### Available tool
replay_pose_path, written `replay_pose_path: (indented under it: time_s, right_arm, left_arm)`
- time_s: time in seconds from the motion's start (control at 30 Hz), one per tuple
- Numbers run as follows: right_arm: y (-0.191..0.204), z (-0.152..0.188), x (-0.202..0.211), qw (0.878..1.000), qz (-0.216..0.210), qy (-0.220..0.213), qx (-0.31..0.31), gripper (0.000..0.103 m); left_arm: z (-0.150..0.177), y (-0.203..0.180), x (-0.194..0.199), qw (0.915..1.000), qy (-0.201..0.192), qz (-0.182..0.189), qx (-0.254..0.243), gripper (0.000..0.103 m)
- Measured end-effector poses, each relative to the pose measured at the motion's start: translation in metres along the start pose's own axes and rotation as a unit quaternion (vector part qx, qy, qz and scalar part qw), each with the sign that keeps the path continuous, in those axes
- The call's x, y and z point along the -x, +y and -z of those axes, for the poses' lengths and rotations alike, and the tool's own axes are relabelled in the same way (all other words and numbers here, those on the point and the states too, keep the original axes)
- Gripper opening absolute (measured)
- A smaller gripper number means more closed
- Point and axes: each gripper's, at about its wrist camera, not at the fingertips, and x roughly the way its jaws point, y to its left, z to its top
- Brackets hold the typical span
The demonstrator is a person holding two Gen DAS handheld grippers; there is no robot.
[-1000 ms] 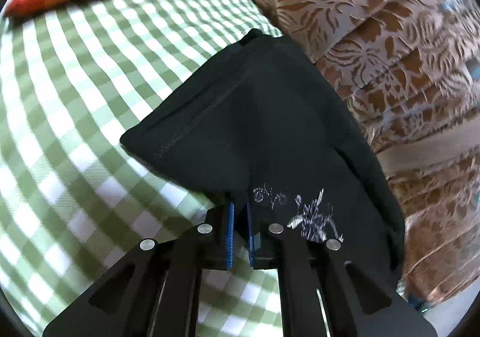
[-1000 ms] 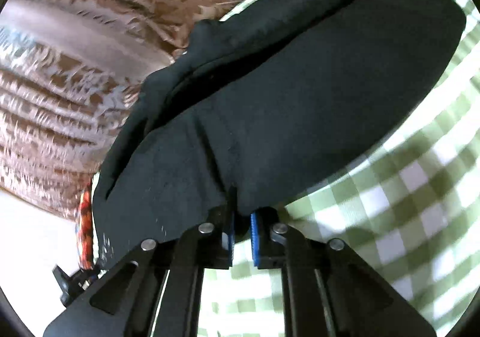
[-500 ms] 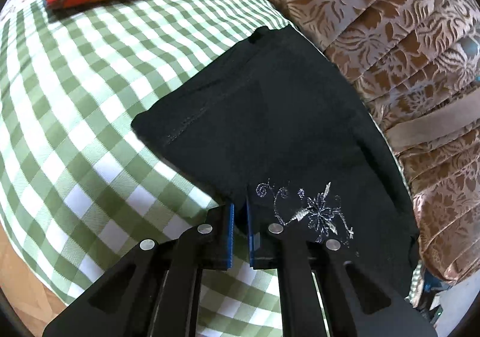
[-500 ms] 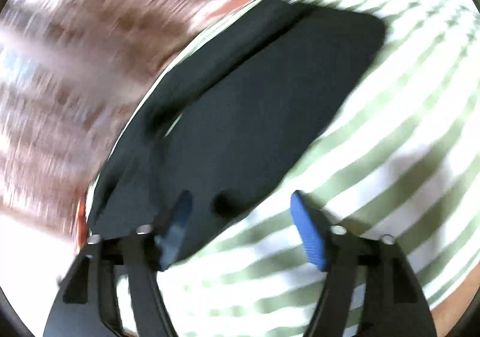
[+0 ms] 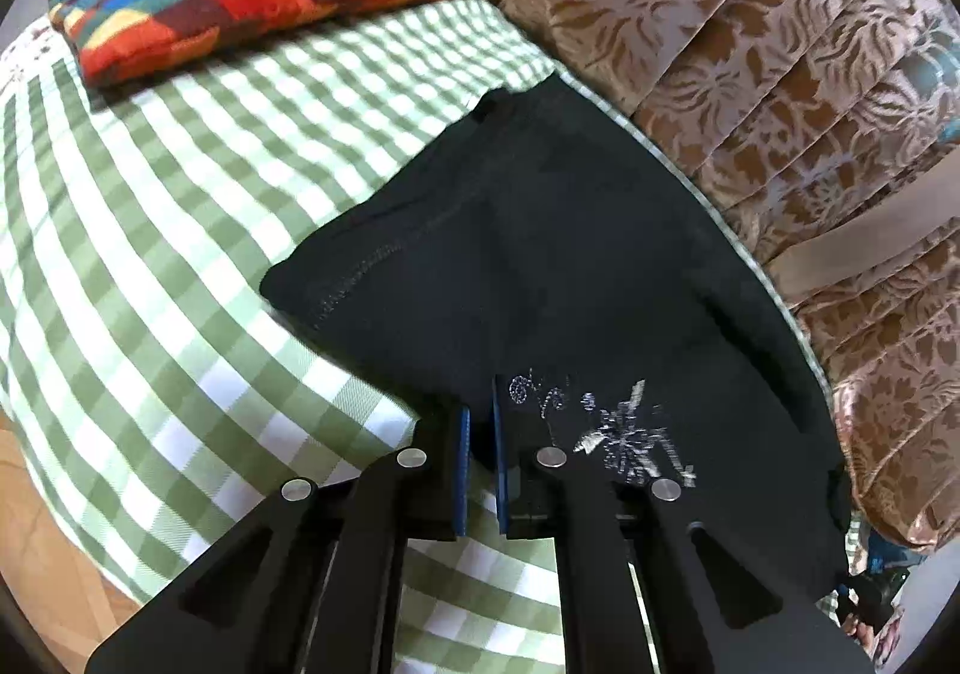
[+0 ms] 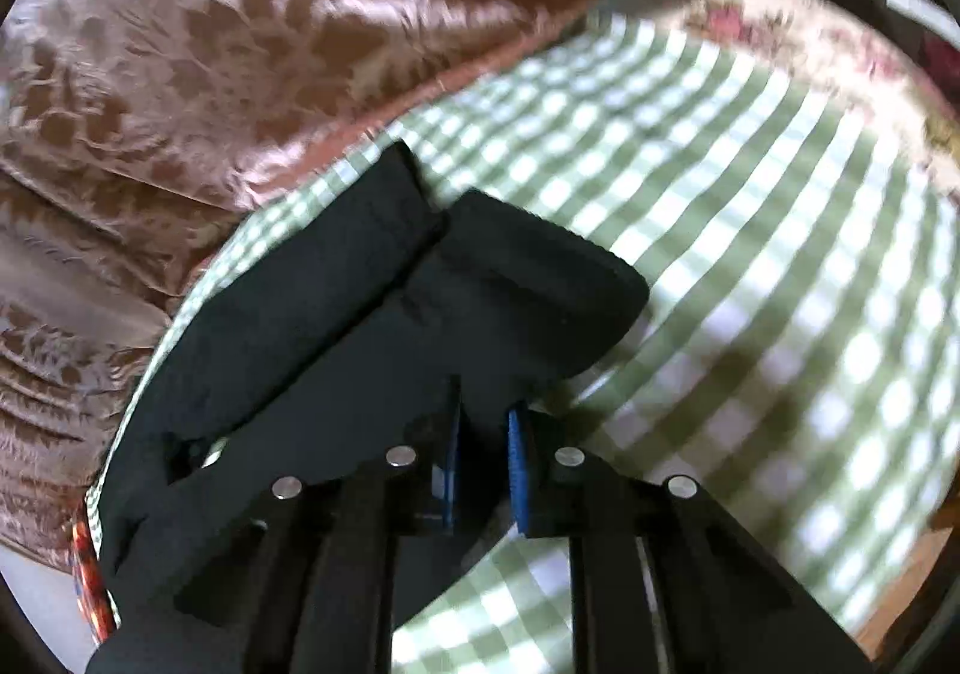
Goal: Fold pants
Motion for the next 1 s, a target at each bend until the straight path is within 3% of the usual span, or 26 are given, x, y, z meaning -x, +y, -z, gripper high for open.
replay_pose_path:
  time_s: [0.2, 0.3, 0.43, 0.53, 0.57, 0.6, 0.63, 0.67, 0.73, 0.8, 0.9, 1.0]
  right_arm:
    - [-0.017, 0.016, 0.044, 1.0, 0.02, -0.022, -0.004, 0.009]
    - [-0.031, 0.024, 0.033, 0.999, 0.045, -0.006, -0.023, 0.007]
    - [-0.044, 0.034, 0.011, 0.997, 0.074, 0.015, -0.032, 0.008]
    - [-0.042, 0.035, 0.012, 0.996, 0.085, 0.013, -0.024, 0.011]
    - [-0.042, 0.035, 0.015, 0.996, 0.088, 0.01, -0.024, 0.02]
    - [-0.042, 0.034, 0.019, 0.995, 0.092, 0.006, -0.026, 0.039]
    - [-0.041, 0.032, 0.028, 0.994, 0.106, -0.009, -0.025, 0.05]
    - [-0.039, 0.031, 0.036, 0.993, 0.115, -0.028, -0.023, 0.066]
    - [-0.028, 0.028, 0.055, 0.99, 0.122, -0.064, -0.006, 0.068]
    - [-0.013, 0.027, 0.064, 0.992, 0.102, -0.075, 0.011, 0.07]
    - [0.036, 0.035, 0.063, 0.997, 0.013, -0.057, 0.056, 0.08]
    - [0.096, 0.054, 0.046, 0.991, -0.071, -0.01, 0.113, 0.083]
  left_arm:
    - [-0.004, -0.002, 0.03, 0.9996, -0.015, 0.022, -0.011, 0.005]
    - [0.003, 0.007, 0.024, 0.9999, -0.003, 0.005, -0.013, 0.005]
    - [0.021, 0.023, -0.018, 0.9975, 0.05, -0.045, -0.019, 0.005]
    - [0.025, 0.016, -0.016, 0.9959, 0.037, -0.065, -0.051, 0.011]
    - [0.024, 0.015, -0.013, 0.9953, 0.039, -0.067, -0.059, 0.016]
    - [0.023, 0.016, -0.008, 0.9944, 0.037, -0.073, -0.067, 0.021]
    - [0.022, 0.017, -0.004, 0.9934, 0.034, -0.084, -0.07, 0.035]
    - [0.02, 0.021, 0.004, 0.9923, 0.026, -0.098, -0.071, 0.039]
    - [0.013, 0.034, 0.023, 0.991, 0.003, -0.119, -0.062, 0.039]
    - [0.002, 0.048, 0.046, 0.9913, -0.029, -0.124, -0.033, 0.039]
    - [-0.011, 0.047, 0.058, 0.9934, -0.05, -0.1, -0.024, 0.039]
    - [-0.033, 0.027, 0.051, 0.9963, -0.052, -0.063, -0.028, 0.039]
